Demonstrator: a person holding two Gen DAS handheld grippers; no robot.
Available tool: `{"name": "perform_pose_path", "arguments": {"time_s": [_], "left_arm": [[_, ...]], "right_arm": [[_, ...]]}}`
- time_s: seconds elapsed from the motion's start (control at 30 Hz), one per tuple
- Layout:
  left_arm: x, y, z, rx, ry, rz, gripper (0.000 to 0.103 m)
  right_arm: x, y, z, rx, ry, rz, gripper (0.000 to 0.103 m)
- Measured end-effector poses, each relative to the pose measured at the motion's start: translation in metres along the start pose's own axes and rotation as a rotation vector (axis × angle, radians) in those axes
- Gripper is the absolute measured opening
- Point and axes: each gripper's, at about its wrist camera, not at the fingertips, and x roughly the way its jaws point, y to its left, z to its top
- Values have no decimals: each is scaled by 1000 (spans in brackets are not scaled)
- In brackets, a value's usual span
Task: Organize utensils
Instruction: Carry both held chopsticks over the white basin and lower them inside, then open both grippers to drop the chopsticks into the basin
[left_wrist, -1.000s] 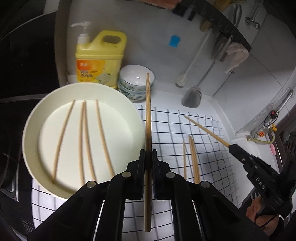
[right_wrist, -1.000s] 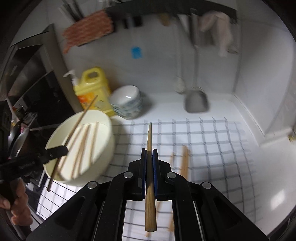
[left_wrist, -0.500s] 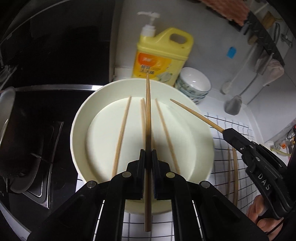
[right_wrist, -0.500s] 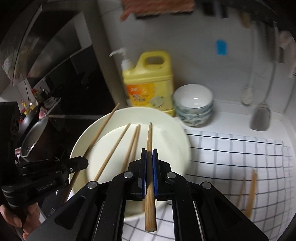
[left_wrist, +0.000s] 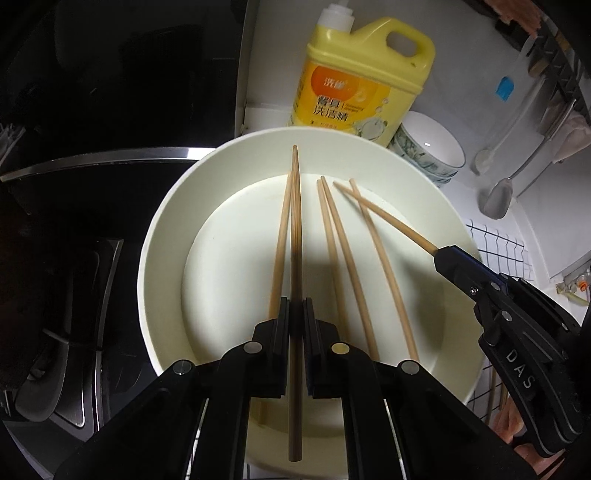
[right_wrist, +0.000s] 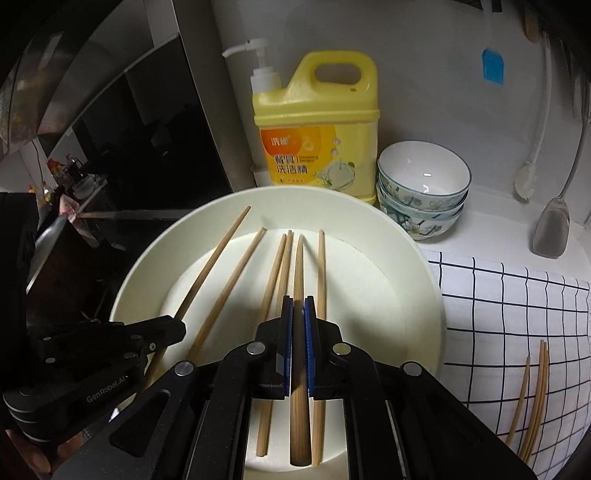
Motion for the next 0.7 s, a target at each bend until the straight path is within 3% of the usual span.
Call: {"name": "perform_pose_path", "arguments": {"time_s": [0.47,0.7], "left_arm": [[27,9,1,-6,61,-3,8],[32,13,-2,-15,96,20,8]], "right_arm": [[33,-3,-8,36,163,1,6],[35,-1,-9,38,183,-8,6]]}}
